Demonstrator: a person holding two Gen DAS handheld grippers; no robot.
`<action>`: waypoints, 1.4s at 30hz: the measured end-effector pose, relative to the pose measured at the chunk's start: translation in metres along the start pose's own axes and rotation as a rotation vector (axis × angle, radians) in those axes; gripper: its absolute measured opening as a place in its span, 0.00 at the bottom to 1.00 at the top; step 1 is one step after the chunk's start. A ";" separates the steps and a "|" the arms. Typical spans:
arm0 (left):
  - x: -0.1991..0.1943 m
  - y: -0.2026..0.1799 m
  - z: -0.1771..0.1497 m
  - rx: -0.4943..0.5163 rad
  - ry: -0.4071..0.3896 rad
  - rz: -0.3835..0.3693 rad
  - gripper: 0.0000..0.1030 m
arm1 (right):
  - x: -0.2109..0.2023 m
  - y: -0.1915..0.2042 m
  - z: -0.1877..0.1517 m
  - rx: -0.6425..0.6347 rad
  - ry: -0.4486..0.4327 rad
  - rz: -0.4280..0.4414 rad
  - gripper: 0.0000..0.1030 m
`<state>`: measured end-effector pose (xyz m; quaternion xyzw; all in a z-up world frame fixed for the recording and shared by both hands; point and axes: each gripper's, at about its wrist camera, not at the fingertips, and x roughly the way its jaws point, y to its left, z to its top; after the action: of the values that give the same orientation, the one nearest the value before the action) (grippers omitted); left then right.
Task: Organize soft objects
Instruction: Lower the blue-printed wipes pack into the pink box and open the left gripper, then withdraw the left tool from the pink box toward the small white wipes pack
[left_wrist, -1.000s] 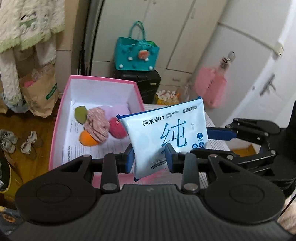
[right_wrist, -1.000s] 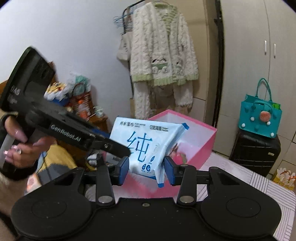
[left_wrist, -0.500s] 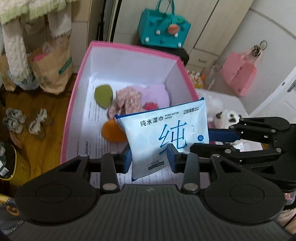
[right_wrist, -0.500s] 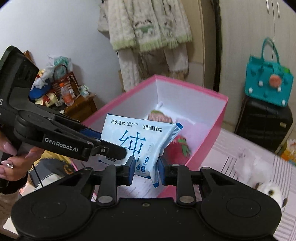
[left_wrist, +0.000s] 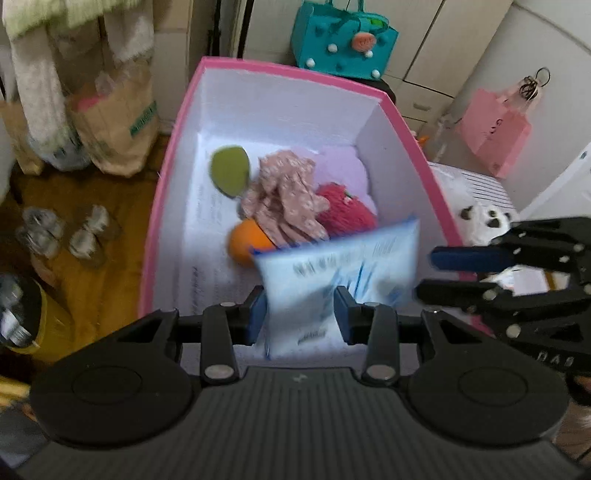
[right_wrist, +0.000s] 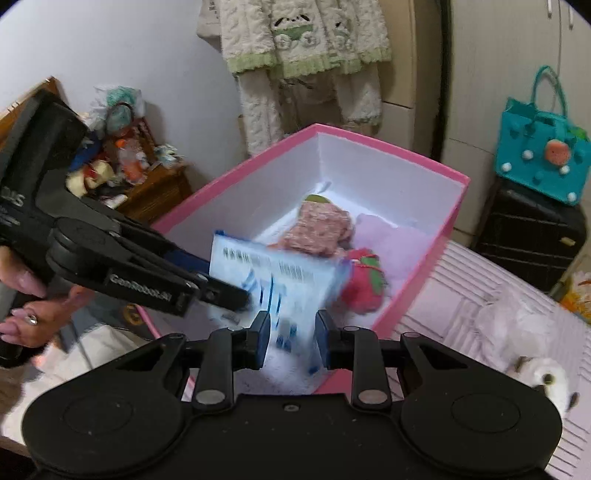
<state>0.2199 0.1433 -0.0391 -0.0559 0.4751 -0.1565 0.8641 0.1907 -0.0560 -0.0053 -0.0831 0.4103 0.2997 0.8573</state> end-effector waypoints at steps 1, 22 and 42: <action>-0.001 0.000 0.000 0.006 -0.008 0.009 0.37 | -0.001 0.002 -0.001 -0.020 -0.010 -0.032 0.31; -0.091 -0.046 -0.010 0.179 -0.020 0.006 0.46 | -0.077 0.004 -0.012 -0.025 -0.102 0.096 0.34; -0.139 -0.148 -0.073 0.378 -0.093 -0.060 0.66 | -0.165 0.010 -0.086 -0.100 -0.172 0.098 0.44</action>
<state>0.0574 0.0523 0.0693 0.0859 0.3949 -0.2660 0.8752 0.0487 -0.1545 0.0644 -0.0797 0.3235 0.3673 0.8684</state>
